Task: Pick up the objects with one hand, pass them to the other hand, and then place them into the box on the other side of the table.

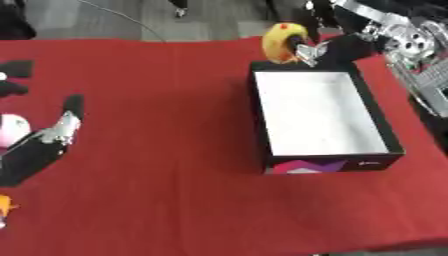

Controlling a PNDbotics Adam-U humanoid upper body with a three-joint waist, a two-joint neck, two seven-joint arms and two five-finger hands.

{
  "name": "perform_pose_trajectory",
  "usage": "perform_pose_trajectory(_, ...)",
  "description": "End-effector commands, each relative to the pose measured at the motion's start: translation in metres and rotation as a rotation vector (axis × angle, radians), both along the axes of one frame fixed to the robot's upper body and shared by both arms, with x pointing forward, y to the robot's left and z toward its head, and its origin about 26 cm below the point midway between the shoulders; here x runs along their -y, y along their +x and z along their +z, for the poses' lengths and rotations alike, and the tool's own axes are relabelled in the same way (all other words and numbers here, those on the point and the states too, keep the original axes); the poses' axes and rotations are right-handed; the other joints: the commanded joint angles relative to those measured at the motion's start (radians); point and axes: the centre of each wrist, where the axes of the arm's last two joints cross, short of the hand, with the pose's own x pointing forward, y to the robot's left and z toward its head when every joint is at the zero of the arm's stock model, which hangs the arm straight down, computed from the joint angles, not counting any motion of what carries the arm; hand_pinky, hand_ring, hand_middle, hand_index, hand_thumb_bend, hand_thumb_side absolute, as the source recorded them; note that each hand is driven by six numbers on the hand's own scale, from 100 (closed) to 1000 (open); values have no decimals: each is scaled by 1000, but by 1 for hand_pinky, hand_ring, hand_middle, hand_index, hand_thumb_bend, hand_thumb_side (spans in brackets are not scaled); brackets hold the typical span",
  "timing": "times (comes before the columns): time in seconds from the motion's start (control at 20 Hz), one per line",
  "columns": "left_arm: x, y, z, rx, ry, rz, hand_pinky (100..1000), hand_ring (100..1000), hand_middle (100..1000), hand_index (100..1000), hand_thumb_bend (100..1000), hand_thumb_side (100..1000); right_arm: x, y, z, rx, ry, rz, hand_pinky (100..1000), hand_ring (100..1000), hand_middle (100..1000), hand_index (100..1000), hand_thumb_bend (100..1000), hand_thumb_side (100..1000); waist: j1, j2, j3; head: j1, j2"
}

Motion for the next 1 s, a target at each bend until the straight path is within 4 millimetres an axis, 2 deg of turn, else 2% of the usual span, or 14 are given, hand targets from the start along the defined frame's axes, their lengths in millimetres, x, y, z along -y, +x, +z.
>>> perform_pose_trajectory(0.05, -14, -1, 15, 28, 20, 52, 764, 658, 697, 827, 355, 612, 29, -4, 8, 55, -31, -121, 795, 753, 287, 461, 100, 144, 3, -17, 2, -41, -14)
perform_pose_trajectory(0.3, -21, 0, 22, 66, 34, 85, 763, 657, 696, 825, 365, 593, 51, -1, -13, 29, -61, -223, 794, 758, 314, 491, 100, 157, 4, -15, 6, -91, -19)
perform_pose_trajectory(0.45, -22, 1, 24, 84, 38, 97, 763, 658, 696, 826, 370, 588, 58, -1, -23, 13, -91, -245, 799, 787, 372, 549, 100, 150, 4, -14, 7, -107, -19)
perform_pose_trajectory(0.6, -24, 1, 26, 98, 43, 108, 763, 659, 696, 827, 376, 583, 63, -1, -29, -6, -130, -245, 833, 878, 558, 742, 100, 129, 5, -14, 8, -114, -21)
perform_pose_trajectory(0.7, -25, 1, 27, 105, 45, 117, 763, 659, 695, 827, 380, 580, 65, -1, -31, -16, -171, -232, 900, 999, 749, 886, 100, 100, 6, -14, 8, -115, -21)
perform_pose_trajectory(0.75, -26, 1, 27, 108, 47, 122, 763, 659, 695, 828, 381, 579, 66, -2, -31, -20, -206, -226, 912, 1000, 774, 909, 100, 145, 6, -15, 7, -115, -20)
perform_pose_trajectory(0.8, -26, 1, 28, 110, 49, 126, 763, 659, 696, 828, 383, 579, 67, -2, -30, -21, -241, -226, 929, 1000, 812, 929, 100, 242, 6, -15, 7, -113, -20)
perform_pose_trajectory(0.85, -27, 1, 28, 111, 52, 130, 762, 660, 697, 829, 385, 578, 69, -3, -30, -21, -268, -232, 933, 1000, 820, 909, 100, 350, 7, -15, 7, -110, -19)
perform_pose_trajectory(0.9, -28, 1, 28, 111, 53, 134, 762, 661, 697, 830, 387, 578, 70, -3, -30, -20, -289, -240, 936, 1000, 827, 910, 100, 389, 7, -15, 7, -106, -19)
perform_pose_trajectory(0.95, -28, 1, 29, 112, 55, 140, 762, 661, 697, 830, 391, 575, 71, -3, -30, -19, -302, -249, 935, 1000, 831, 912, 100, 390, 8, -16, 6, -100, -19)
perform_pose_trajectory(1.0, -29, 1, 29, 114, 56, 144, 762, 662, 697, 830, 351, 598, 71, -3, -30, -16, -308, -256, 933, 1000, 826, 913, 100, 430, 8, -16, 6, -95, -19)
